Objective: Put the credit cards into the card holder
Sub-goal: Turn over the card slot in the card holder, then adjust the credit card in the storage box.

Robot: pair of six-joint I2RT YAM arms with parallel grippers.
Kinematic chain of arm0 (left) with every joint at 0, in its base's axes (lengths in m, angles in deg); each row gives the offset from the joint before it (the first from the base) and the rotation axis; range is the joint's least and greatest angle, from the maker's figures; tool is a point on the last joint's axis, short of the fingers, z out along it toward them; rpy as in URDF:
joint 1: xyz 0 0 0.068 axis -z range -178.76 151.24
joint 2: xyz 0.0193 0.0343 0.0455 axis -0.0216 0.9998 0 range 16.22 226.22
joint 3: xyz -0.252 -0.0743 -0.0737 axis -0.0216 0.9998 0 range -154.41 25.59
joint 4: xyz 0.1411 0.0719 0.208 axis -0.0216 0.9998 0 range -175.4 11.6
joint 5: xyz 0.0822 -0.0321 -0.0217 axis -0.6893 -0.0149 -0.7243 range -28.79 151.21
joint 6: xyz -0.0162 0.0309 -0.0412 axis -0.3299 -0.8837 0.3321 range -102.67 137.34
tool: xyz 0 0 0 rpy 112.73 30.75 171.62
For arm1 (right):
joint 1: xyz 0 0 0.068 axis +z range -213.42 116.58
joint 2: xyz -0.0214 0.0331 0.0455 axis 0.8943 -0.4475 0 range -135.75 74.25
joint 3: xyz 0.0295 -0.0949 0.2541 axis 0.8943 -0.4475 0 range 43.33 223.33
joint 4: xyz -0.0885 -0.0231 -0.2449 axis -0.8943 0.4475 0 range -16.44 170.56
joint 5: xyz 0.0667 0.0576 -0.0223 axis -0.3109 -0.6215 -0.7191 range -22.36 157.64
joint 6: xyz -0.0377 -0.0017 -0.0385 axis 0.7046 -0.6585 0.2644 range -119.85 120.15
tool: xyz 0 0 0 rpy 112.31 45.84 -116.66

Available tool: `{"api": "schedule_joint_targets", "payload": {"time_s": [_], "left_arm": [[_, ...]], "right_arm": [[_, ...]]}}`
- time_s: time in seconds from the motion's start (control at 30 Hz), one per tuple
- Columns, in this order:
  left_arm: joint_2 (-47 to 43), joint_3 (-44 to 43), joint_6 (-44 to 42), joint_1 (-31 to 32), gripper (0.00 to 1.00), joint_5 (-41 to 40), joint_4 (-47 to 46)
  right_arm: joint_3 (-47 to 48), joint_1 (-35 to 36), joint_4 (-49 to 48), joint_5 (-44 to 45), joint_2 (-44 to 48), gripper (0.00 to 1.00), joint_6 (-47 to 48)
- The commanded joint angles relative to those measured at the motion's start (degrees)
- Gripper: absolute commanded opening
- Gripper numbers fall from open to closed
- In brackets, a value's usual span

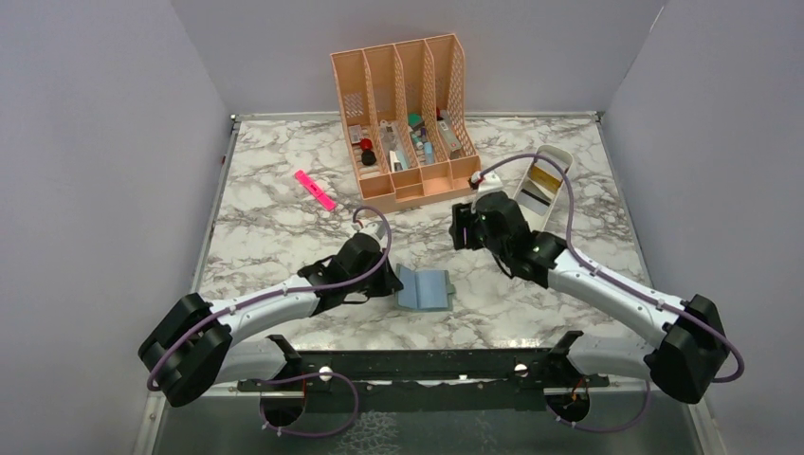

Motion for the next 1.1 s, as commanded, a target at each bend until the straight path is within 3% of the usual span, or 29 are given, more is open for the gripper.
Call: {"api": "schedule_joint_targets", "payload": {"time_s": [0.0,0.23,0.47,0.57,0.67,1.07], "left_arm": [[-1.2,-2.1,-2.0,0.2,0.01,0.3,1.6],[-1.5,-3.1,-3.3,0.2,0.01,2.4,3.2],[-2.4,-2.7,-3.9,0.2,0.02,4.4,3.3],[-3.3,-2.5,-4.0,0.2,0.02,4.6,3.5],[-3.8,-2.8,-4.8,0.2,0.02,3.6,4.5],[-5.0,-3.7,-5.5,0.2,0.03,5.2,5.1]], "right_arm": [[5.1,-6.0,-0.2,9.2,-2.6,0.62,13.7],[9.7,-25.9,-4.8,3.5,-7.9,0.61,24.3],[14.6,-37.3,-9.0,-3.2,-20.9,0.47,38.5],[18.3,-39.4,-8.9,-4.8,-26.7,0.37,41.8],[20.8,-40.5,-9.5,-7.5,-31.3,0.33,45.1],[20.6,-40.8,-14.5,-10.2,-38.1,0.40,52.1]]}}
